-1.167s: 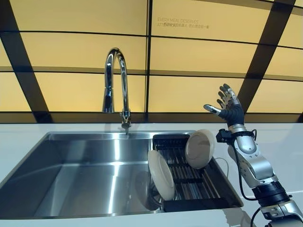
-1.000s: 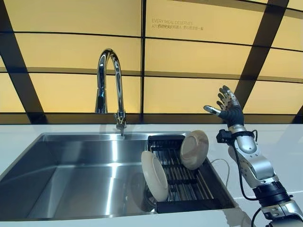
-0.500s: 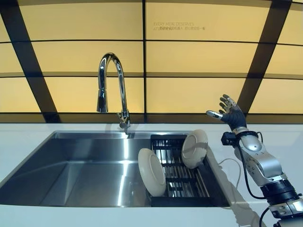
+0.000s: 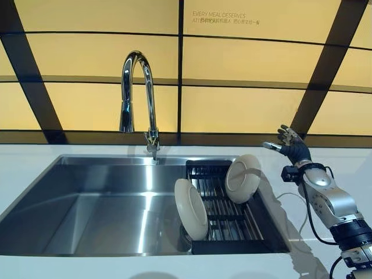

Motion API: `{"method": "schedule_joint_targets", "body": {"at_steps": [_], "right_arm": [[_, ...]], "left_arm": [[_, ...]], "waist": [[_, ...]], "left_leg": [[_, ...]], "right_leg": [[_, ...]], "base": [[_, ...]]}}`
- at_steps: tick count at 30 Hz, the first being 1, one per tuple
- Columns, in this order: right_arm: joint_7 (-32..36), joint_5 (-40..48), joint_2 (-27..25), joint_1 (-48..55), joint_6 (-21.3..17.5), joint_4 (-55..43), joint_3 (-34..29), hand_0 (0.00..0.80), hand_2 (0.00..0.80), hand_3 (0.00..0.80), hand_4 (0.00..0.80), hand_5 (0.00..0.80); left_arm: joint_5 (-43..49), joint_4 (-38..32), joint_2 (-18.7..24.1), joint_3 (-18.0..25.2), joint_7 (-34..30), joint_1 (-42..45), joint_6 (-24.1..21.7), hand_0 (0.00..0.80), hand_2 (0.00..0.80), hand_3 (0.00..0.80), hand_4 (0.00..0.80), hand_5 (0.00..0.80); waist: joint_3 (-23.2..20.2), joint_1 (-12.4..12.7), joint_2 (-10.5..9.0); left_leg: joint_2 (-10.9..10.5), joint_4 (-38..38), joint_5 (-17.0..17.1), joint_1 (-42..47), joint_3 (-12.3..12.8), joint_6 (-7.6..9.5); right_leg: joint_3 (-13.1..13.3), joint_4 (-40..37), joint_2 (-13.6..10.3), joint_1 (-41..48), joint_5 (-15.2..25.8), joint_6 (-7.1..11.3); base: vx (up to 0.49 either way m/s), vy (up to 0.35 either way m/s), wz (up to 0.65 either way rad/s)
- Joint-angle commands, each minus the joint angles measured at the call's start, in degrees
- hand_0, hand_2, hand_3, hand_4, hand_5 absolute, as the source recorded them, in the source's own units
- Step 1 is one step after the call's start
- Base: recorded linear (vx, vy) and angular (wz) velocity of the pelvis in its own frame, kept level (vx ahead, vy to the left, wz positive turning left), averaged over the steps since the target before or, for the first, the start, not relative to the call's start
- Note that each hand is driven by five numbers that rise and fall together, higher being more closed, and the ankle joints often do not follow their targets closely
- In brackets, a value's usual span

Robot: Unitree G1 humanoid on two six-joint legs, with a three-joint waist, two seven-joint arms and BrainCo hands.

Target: Take plates into dishwasher

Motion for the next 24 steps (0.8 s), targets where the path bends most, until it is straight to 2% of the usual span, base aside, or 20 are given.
{"method": "schedule_joint_targets", "body": {"at_steps": [1, 9, 15, 24], "right_arm": [[1.37, 1.84, -1.65, -1.6, -0.72, 3.28, -1.7, 0.0, 0.0, 0.0, 0.0, 0.0], [4.49, 4.67, -0.71, -2.12, 1.59, 7.26, -0.41, 0.0, 0.0, 0.0, 0.0, 0.0], [7.8, 8.26, -0.24, -2.88, 4.49, 10.0, 0.83, 0.0, 0.0, 0.0, 0.0, 0.0], [11.3, 8.49, 0.36, -2.86, 7.72, 11.85, 2.73, 0.0, 0.0, 0.0, 0.0, 0.0]], "left_arm": [[-1.18, 2.24, 2.6, -1.04, 0.87, -2.45, -1.0, 0.0, 0.0, 0.0, 0.0, 0.0], [-1.34, 2.22, 2.85, -1.63, 0.82, -2.35, -1.43, 0.0, 0.0, 0.0, 0.0, 0.0], [-1.44, 1.81, 3.05, -1.8, 1.02, -2.07, -1.48, 0.0, 0.0, 0.0, 0.0, 0.0], [-1.18, 1.3, 3.3, -2.07, 0.92, -1.78, -1.15, 0.0, 0.0, 0.0, 0.0, 0.0]], "waist": [[-3.23, 0.28, -2.45], [-2.78, 0.73, -2.91], [-2.64, 1.38, -3.19], [-2.54, 1.83, -3.38]], "left_leg": [[-0.65, 0.03, 0.11, -2.99, 0.98, 0.08], [-0.77, 0.04, -0.84, -2.18, 2.19, 0.76], [-0.7, -0.19, -1.03, -2.02, 2.72, 0.72], [-0.65, -0.19, -1.14, -2.25, 3.12, 0.69]], "right_leg": [[-0.82, -0.09, -1.54, 3.9, -4.34, 4.75], [-1.4, -0.09, -2.04, 4.04, -4.02, 5.16], [-2.15, -0.09, -2.0, 3.94, -4.06, 5.32], [-2.78, -0.09, -1.89, 3.72, -4.13, 5.43]], "base": [[0.036, 0.041, -0.02], [0.002, 0.0, 0.0], [0.013, -0.003, -0.13], [0.001, 0.0, 0.0]]}}
